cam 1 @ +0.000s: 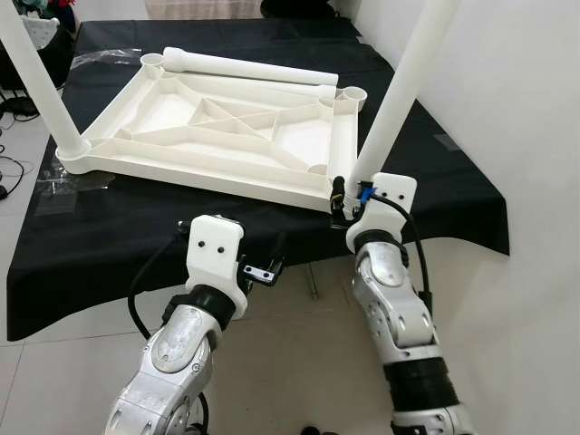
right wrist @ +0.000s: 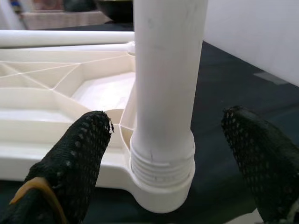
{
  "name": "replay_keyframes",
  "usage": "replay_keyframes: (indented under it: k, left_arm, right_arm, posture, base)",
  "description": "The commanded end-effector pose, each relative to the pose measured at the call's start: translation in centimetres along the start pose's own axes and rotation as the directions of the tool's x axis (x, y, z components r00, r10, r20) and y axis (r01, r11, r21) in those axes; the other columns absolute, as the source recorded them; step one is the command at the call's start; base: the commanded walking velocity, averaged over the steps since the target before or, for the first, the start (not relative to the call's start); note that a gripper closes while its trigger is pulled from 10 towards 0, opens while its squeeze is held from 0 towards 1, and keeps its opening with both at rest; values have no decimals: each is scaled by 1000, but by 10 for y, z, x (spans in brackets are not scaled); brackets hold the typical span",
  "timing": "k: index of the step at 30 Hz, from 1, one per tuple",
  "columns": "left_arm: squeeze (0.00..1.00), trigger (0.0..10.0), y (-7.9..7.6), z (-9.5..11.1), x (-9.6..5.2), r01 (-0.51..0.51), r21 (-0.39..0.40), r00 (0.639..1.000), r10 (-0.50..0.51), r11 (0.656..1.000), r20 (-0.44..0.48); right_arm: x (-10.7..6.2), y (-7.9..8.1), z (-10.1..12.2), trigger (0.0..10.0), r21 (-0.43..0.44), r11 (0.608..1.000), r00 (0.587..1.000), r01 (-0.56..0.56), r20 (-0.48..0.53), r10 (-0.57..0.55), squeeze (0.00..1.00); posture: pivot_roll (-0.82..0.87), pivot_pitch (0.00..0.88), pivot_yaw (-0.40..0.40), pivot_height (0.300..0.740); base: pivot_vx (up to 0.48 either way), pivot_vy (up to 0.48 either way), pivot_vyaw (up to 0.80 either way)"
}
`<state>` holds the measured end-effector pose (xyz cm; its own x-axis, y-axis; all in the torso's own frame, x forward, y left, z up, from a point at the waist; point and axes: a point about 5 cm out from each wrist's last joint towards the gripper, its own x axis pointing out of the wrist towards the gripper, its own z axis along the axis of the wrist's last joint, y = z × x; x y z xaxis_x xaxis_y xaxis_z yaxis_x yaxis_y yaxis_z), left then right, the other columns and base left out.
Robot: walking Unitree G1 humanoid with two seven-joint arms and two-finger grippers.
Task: Building children table
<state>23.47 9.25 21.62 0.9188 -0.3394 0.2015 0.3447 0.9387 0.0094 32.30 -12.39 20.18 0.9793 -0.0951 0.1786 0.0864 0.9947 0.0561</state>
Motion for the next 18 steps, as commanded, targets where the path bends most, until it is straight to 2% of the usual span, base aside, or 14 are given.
replay_keyframes:
  k: [1, 2, 4, 7, 10, 18]
  left_arm:
    - [0, 10000, 2, -5, -2, -5, 12, 1000, 5, 1000, -19]
    - [0, 10000, 2, -5, -2, -5, 12, 1000, 5, 1000, -19]
    - [0, 10000, 3, -9, -5, -14, 16, 999, 14, 1000, -33]
    - [0, 10000, 5, -11, -6, -19, 18, 999, 20, 1000, -41]
    - [0, 10000, 8, -25, -19, -38, 28, 994, 41, 999, -104]
    - [0, 10000, 10, -42, -35, -65, 10, 980, 65, 998, -190]
  right_arm:
    - [-10, -6, -4, 10000, 2, 1000, 999, -26, -23, 26, 0]
    - [-10, -6, -4, 10000, 2, 1000, 999, -26, -23, 26, 0]
    - [-22, -13, -5, 10000, 2, 996, 996, -84, -2, 84, 0]
    - [-27, -15, -5, 10000, 7, 994, 994, -107, 1, 107, 0]
    - [-48, -28, -20, 10000, -18, 984, 983, -176, -49, 175, 0]
    - [-67, -36, -30, 10000, -6, 972, 966, -234, -112, 232, 0]
  posture:
    - [86, 208, -105, 740]
    - [86, 208, -105, 740]
    - [78, 203, -103, 740]
    - [76, 202, -101, 740]
    - [76, 188, -101, 740]
    - [74, 173, -100, 740]
  base:
    - [0, 0, 0]
    - [0, 0, 0]
    - [0, 0, 0]
    - [0, 0, 0]
    - [0, 0, 0]
    - [0, 0, 0]
